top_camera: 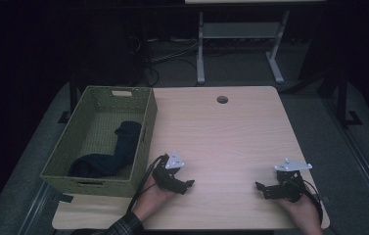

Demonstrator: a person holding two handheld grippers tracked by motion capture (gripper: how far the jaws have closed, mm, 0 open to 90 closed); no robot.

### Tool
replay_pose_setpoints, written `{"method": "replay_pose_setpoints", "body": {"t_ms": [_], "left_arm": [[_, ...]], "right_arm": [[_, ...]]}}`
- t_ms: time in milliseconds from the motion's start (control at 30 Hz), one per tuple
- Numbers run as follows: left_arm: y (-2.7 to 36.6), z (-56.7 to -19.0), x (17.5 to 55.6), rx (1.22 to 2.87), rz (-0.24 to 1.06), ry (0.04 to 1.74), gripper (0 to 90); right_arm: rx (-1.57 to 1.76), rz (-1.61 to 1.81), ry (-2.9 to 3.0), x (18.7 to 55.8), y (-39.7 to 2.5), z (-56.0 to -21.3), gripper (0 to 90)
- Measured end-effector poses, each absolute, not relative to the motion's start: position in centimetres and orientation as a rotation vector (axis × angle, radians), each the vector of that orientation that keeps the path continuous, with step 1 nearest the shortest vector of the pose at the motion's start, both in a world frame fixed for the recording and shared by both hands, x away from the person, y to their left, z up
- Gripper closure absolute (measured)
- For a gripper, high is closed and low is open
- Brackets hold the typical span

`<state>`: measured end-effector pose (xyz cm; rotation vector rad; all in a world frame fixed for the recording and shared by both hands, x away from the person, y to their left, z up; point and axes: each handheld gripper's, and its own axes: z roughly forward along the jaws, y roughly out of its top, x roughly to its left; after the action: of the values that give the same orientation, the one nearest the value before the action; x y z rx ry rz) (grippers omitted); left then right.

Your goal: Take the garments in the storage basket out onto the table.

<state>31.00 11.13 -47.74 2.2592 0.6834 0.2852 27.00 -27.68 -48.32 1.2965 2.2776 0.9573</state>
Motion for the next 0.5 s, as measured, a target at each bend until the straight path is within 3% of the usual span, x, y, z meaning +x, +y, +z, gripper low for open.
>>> {"method": "replay_pose_setpoints", "body": {"t_ms": [500], "left_arm": [[10.94,-47.71,30.82,2.258,0.278,0.679,13.3]], "right_arm": [[1.301,0.954,2.277,26.92,-27.68,-48.30,1.9]]}}
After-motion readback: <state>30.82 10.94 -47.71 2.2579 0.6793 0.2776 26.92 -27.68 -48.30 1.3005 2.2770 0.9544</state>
